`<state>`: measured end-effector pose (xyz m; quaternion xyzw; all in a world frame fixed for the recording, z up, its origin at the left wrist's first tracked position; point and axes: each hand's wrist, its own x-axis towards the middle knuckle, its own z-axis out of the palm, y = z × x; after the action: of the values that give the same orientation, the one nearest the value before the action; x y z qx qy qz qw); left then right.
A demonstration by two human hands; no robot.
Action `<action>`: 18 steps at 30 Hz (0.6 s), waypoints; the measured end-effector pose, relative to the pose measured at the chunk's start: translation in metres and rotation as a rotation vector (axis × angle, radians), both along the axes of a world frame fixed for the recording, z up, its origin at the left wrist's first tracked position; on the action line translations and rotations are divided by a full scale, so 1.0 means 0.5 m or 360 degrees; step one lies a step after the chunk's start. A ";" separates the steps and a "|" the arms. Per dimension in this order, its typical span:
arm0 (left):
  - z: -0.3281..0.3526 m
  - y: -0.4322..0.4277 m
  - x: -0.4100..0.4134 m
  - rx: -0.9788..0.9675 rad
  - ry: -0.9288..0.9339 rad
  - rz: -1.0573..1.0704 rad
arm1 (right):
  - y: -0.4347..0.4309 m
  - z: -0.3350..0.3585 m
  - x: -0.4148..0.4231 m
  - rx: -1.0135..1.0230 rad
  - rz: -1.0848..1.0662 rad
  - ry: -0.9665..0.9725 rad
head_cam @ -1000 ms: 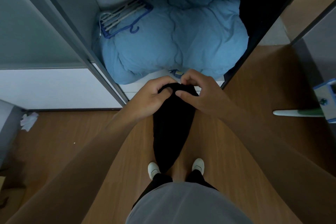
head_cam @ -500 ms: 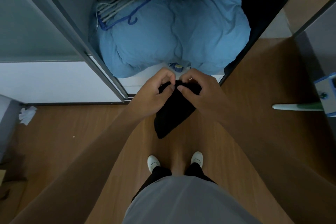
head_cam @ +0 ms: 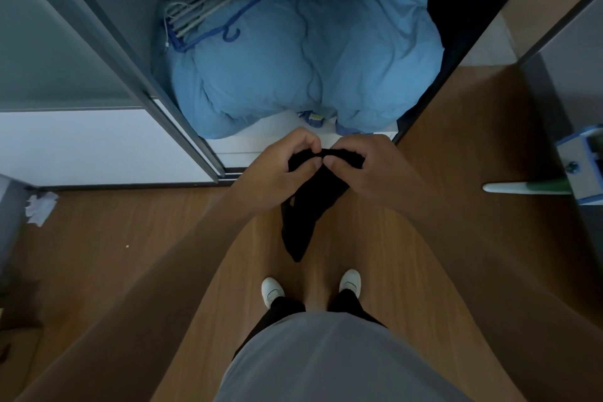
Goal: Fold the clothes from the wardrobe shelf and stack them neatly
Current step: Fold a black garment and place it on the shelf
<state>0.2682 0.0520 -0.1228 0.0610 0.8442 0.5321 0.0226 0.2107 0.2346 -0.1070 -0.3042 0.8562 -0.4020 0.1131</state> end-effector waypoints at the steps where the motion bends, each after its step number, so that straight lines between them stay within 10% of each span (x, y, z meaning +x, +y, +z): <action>1: -0.006 -0.003 0.002 -0.0063 0.0000 -0.0011 | -0.001 0.004 0.000 -0.0010 -0.0010 -0.0006; 18: -0.019 0.028 0.014 -0.0218 0.0335 0.0326 | 0.022 0.026 -0.006 0.0318 0.0039 0.0007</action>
<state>0.2750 0.0658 -0.1322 0.0283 0.8780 0.4635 -0.1161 0.2077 0.2456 -0.0940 -0.3027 0.8885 -0.3126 0.1459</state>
